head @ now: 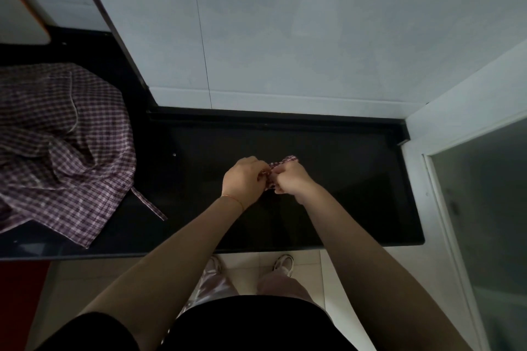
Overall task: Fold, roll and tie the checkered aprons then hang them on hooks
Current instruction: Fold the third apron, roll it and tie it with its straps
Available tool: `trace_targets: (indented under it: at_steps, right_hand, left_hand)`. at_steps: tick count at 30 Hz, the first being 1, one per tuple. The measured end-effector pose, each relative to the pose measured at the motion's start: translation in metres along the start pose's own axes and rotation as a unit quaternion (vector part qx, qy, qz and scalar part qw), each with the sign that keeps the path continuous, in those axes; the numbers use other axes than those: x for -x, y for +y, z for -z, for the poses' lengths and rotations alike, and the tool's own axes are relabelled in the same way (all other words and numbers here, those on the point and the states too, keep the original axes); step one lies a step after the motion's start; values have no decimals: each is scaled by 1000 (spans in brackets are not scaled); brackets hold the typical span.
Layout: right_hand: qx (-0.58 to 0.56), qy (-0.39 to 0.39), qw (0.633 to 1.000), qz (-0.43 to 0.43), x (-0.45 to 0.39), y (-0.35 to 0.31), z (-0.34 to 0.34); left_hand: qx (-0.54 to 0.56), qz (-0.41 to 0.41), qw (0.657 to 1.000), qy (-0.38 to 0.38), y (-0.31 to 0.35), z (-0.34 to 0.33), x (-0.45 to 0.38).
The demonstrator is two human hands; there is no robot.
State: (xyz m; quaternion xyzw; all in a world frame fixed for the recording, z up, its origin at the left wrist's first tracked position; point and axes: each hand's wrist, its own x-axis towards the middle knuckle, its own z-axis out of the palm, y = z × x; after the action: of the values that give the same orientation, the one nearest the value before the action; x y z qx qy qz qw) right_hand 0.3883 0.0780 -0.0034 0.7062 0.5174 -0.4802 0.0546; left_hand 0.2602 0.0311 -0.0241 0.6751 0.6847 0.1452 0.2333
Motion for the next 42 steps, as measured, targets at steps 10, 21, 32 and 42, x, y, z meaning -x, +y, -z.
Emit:
trace_targets:
  at_steps: [10, 21, 32, 42]
  right_hand:
    - [-100, 31, 993, -63, 0, -8, 0]
    - [-163, 49, 983, 76, 21, 17, 6]
    - [-8, 129, 982, 136, 19, 27, 6]
    - [-133, 24, 989, 63, 27, 19, 16]
  left_hand:
    - [31, 6, 999, 27, 5, -5, 3]
    - [44, 27, 999, 0, 6, -3, 0]
    - [-7, 3, 997, -71, -3, 12, -11]
    - [116, -28, 992, -46, 7, -15, -4]
